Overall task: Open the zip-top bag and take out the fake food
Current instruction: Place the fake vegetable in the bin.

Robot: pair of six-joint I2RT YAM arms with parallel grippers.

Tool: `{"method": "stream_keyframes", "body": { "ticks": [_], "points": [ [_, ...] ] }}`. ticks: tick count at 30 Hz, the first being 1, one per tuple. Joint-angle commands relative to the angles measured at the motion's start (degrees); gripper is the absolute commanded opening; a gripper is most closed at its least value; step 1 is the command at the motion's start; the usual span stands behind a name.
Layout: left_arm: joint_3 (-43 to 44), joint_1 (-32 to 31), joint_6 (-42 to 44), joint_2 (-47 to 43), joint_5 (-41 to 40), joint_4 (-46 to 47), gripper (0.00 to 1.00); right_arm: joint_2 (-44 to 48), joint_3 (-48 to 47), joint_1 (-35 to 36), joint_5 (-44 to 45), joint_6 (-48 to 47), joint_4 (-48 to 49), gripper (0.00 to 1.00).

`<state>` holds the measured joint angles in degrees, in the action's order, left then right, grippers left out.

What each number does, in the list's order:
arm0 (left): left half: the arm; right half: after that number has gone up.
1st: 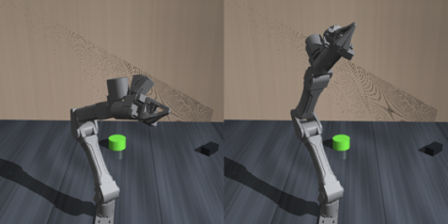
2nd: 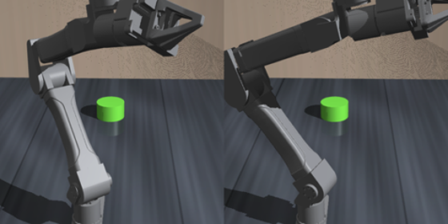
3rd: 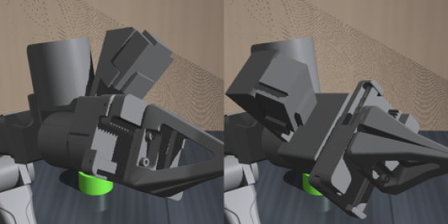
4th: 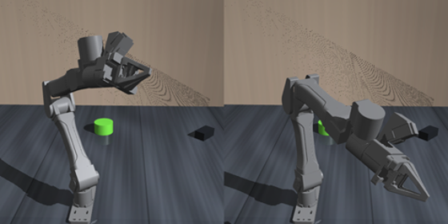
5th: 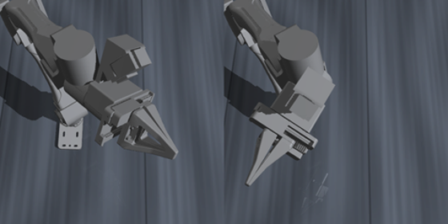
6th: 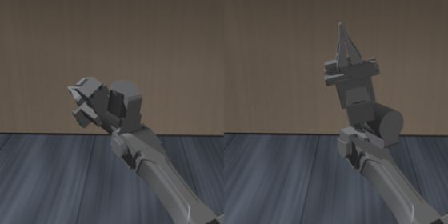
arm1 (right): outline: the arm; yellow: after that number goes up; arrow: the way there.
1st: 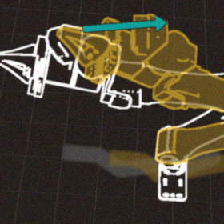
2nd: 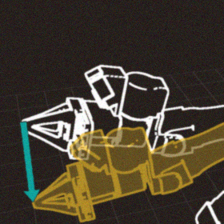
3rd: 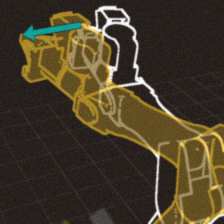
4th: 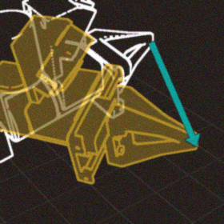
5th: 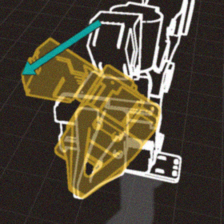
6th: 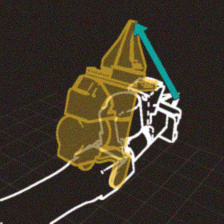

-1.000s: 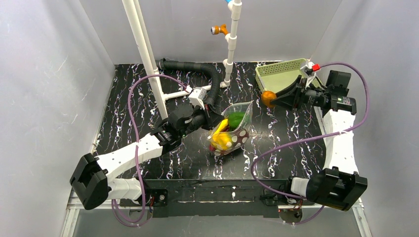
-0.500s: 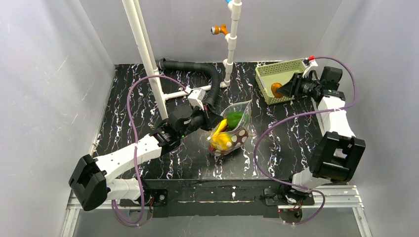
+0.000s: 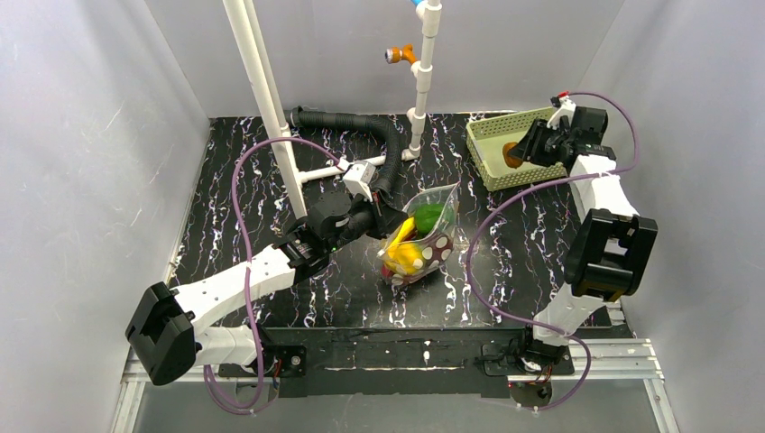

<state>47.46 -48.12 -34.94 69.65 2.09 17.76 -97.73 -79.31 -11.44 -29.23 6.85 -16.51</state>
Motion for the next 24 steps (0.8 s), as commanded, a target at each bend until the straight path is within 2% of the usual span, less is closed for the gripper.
{"method": "stream_keyframes", "body": {
  "ticks": [1, 12, 20, 24],
  "points": [
    [0.1, -0.2, 0.8, -1.6, -0.5, 0.4, 0.00, -2.0, -4.6, 1.4, 6.5, 2.8, 1.1, 0.08],
    [-0.2, -0.1, 1.0, -2.0, -0.4, 0.4, 0.00, -6.9, -8.0, 3.5, 8.2, 3.6, -0.2, 0.11],
    [-0.8, -0.2, 0.8, -2.3, -0.6, 0.7, 0.00, -9.1, -8.8, 3.6, 7.8, 3.5, -0.8, 0.24],
    [-1.0, -0.2, 0.7, -2.4, -0.6, 0.8, 0.00, -9.4, -8.6, 3.6, 7.5, 3.5, -0.8, 0.28]
  ]
}}
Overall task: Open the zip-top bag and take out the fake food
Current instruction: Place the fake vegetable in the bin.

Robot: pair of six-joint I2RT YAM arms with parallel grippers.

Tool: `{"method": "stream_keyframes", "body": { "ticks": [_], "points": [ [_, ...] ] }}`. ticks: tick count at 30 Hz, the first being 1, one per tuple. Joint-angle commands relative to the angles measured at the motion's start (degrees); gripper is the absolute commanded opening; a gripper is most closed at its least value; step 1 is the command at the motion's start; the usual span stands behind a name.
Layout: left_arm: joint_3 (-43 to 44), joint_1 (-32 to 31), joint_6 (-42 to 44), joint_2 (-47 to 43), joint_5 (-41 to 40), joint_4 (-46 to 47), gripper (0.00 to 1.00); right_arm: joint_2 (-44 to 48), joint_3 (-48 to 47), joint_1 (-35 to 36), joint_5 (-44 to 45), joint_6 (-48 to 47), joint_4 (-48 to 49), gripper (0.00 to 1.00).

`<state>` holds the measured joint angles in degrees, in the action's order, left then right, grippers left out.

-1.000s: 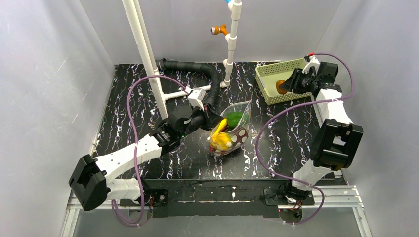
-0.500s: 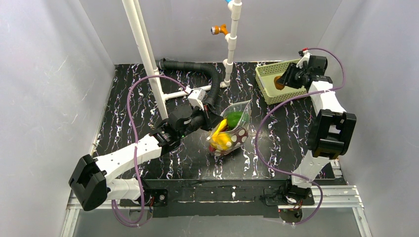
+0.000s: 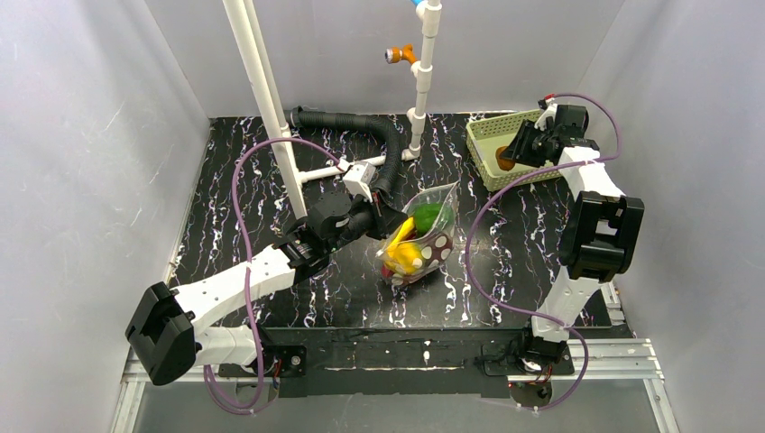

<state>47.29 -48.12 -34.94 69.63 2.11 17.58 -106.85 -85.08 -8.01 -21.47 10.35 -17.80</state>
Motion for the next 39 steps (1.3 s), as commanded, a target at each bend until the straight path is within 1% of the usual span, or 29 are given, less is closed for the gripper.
{"method": "stream_keyframes", "body": {
  "ticks": [1, 14, 21, 32, 39],
  "points": [
    [-0.9, -0.2, 0.8, -2.4, -0.6, 0.9, 0.00, -0.4, -2.8, 0.2, -0.4, 0.0, 0.5, 0.30],
    [-1.1, -0.2, 0.8, -2.8, -0.8, 0.8, 0.00, -0.4, -2.6, 0.2, -0.8, -0.3, 0.2, 0.50],
    [-1.1, -0.1, 0.8, -2.9, -0.7, 0.9, 0.00, -0.4, -2.6, 0.3, -1.0, -0.5, 0.1, 0.59],
    [-1.4, -0.1, 0.8, -3.3, -0.8, 0.9, 0.00, 1.3, -1.8, 0.3, -2.2, -1.2, 0.1, 0.60],
    [-1.5, -0.1, 0.9, -3.5, -0.5, 1.1, 0.00, 7.6, 3.4, 0.6, -6.6, -3.4, 1.8, 0.59]
  ]
}}
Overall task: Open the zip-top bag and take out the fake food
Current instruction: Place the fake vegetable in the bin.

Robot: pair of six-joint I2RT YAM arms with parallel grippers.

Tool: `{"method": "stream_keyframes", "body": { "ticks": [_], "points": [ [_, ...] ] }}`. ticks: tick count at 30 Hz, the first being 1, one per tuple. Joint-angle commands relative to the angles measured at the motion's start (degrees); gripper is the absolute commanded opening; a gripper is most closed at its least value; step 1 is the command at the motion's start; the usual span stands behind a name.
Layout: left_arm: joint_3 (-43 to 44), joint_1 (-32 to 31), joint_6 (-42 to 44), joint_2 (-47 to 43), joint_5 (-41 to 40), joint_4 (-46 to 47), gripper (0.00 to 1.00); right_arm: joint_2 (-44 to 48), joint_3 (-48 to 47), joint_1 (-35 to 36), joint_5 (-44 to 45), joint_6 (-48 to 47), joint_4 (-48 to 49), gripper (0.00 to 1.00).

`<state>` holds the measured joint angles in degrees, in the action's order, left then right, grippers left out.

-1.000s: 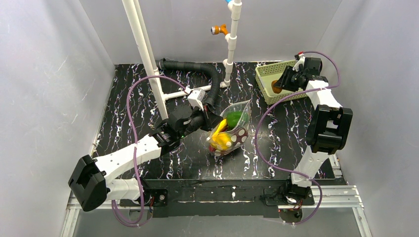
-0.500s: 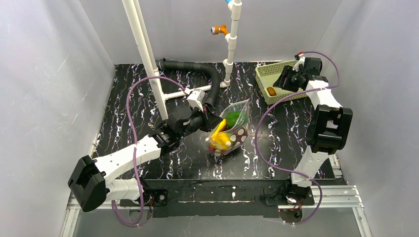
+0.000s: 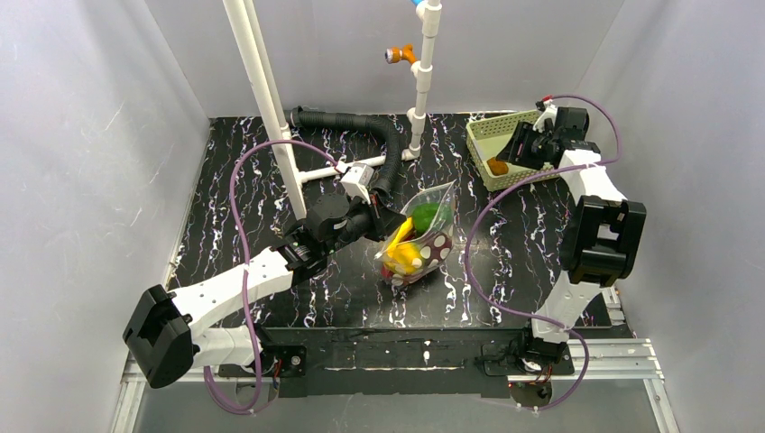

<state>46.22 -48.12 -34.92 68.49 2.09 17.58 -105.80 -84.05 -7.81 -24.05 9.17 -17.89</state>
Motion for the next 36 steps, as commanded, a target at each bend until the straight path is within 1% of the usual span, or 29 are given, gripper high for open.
{"method": "stream_keyframes", "body": {
  "ticks": [1, 5, 8, 14, 16, 18, 22, 26, 32, 36],
  "points": [
    [-0.4, -0.1, 0.9, -2.4, -0.5, 1.1, 0.00, 7.8, 3.3, 0.5, -5.1, -2.8, 2.0, 0.59],
    [-0.3, -0.1, 0.8, -2.5, -0.3, 1.2, 0.00, 13.4, 7.1, 0.7, -10.7, -6.4, 1.6, 0.59],
    [-0.2, -0.2, 0.8, -2.6, -0.1, 1.3, 0.00, 18.6, 9.4, 0.7, -15.9, -11.9, 0.1, 0.59],
    [0.0, -0.2, 0.7, -2.5, 0.3, 1.6, 0.00, 26.8, 10.2, 1.6, -28.9, -23.3, -8.4, 0.59],
    [0.2, -0.1, 0.7, -2.5, 0.4, 1.6, 0.00, 29.4, 9.9, 2.9, -31.5, -26.8, -11.4, 0.59],
    [0.2, -0.2, 0.7, -2.4, 0.5, 1.6, 0.00, 31.8, 9.9, 4.8, -32.1, -29.7, -13.7, 0.59],
    [0.2, -0.1, 0.8, -2.5, 0.7, 1.7, 0.00, 34.9, 9.3, 10.7, -35.4, -34.2, -18.5, 0.59],
    [0.3, -0.1, 0.8, -2.5, 1.0, 1.9, 0.00, 35.1, 7.6, 17.6, -35.3, -38.9, -24.1, 0.59],
    [0.3, -0.1, 0.3, -2.2, 1.9, 2.4, 0.00, 33.2, 6.9, 27.4, -27.9, -38.7, -24.1, 0.57],
    [0.1, -0.2, 0.0, -2.2, 2.3, 3.0, 0.00, 31.4, 6.6, 32.7, -22.2, -36.2, -22.2, 0.52]
  ]
}}
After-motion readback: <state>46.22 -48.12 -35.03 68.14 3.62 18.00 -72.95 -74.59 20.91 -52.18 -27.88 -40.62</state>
